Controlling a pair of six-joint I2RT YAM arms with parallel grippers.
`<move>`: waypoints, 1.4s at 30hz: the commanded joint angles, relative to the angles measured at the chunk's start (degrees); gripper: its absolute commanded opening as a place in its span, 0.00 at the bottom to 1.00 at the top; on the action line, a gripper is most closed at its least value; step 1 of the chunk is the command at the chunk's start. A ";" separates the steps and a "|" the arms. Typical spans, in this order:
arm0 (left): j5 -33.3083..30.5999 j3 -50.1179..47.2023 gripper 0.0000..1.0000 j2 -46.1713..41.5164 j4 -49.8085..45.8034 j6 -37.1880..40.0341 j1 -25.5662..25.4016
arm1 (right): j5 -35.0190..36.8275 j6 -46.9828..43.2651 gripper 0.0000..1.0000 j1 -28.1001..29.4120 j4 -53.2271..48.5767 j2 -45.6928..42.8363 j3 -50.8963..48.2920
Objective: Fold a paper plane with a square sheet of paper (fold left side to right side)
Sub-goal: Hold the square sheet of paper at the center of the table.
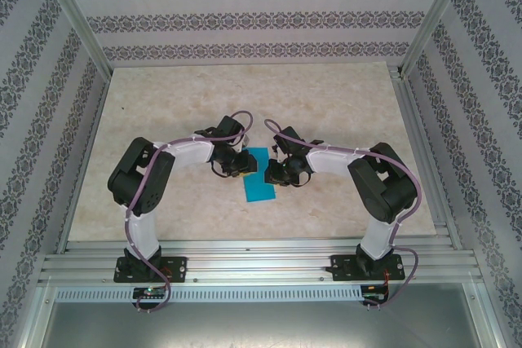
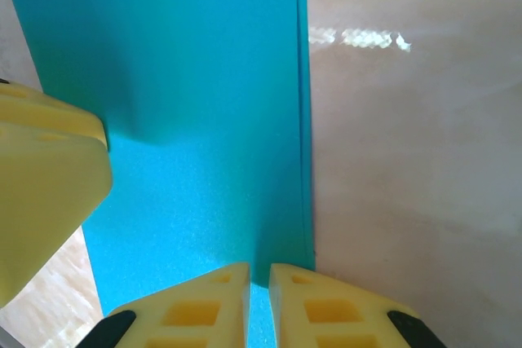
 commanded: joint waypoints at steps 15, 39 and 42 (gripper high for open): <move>-2.52 -6.26 0.28 1.51 0.67 2.26 -0.24 | 0.60 -2.20 0.19 0.75 -0.17 -7.02 2.49; -2.45 -7.30 0.28 1.27 2.37 1.45 -0.65 | 4.35 0.41 0.18 3.73 -3.31 -1.16 -1.46; -2.48 -7.18 0.28 1.20 2.20 1.59 -0.72 | 4.71 -0.04 0.17 3.50 -3.87 -0.51 -1.35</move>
